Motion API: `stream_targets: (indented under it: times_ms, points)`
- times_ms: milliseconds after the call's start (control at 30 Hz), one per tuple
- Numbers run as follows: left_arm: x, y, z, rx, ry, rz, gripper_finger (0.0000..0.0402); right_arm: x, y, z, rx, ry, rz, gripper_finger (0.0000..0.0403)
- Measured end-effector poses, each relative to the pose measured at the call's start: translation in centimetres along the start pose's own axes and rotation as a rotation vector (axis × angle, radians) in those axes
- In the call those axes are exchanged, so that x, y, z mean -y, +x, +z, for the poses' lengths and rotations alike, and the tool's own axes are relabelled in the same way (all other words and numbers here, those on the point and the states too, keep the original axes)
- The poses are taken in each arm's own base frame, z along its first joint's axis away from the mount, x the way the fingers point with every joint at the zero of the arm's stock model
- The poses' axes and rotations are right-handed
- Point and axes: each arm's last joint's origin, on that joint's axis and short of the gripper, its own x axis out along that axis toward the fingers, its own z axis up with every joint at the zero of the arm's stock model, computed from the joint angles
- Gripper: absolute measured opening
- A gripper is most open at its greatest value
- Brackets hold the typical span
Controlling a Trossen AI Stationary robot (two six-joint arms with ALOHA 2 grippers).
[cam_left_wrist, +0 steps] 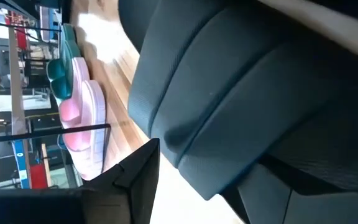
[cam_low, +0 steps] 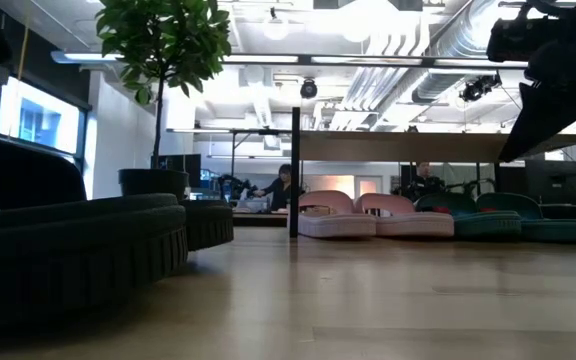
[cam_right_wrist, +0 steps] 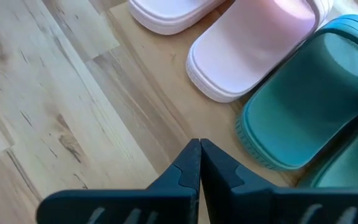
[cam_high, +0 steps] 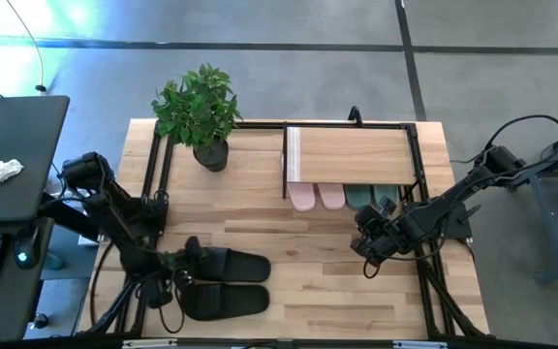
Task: Pick and place slides into the shelf
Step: Put the top black slide on the shelf
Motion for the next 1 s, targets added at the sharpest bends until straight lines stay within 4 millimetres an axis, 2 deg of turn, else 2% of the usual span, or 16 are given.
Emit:
stream_targets:
  times_ms: [167, 433, 600, 733, 867, 1000]
  points:
    - [-0.4, 0.5, 0.1, -0.008, 0.003, 0.007, 0.0149, 0.0, 0.0, 0.1, 0.017, 0.001, -0.006, 0.0]
    - [-0.5, 0.6, 0.2, -0.005, -0.01, 0.009, 0.0014, 0.0, 0.0, 0.2, 0.053, 0.001, -0.023, 0.0]
    - [-0.7, 0.6, 0.5, 0.011, -0.037, 0.076, 0.0019, -0.1, 0.0, 0.3, 0.081, 0.013, -0.021, 0.0]
    - [-1.4, 0.4, 1.2, 0.008, -0.026, 0.157, 0.0007, -0.7, -0.1, 0.8, 0.143, 0.021, 0.014, 0.0]
    - [-2.7, 0.5, 2.1, -0.006, -0.061, 0.192, 0.0007, -2.8, -0.7, 2.1, 0.288, -0.079, 0.166, 0.0]
    - [-4.5, 0.8, 3.0, -0.012, -0.057, 0.174, 0.0006, -5.1, -2.5, 4.0, 0.506, -0.229, 0.356, 0.0]
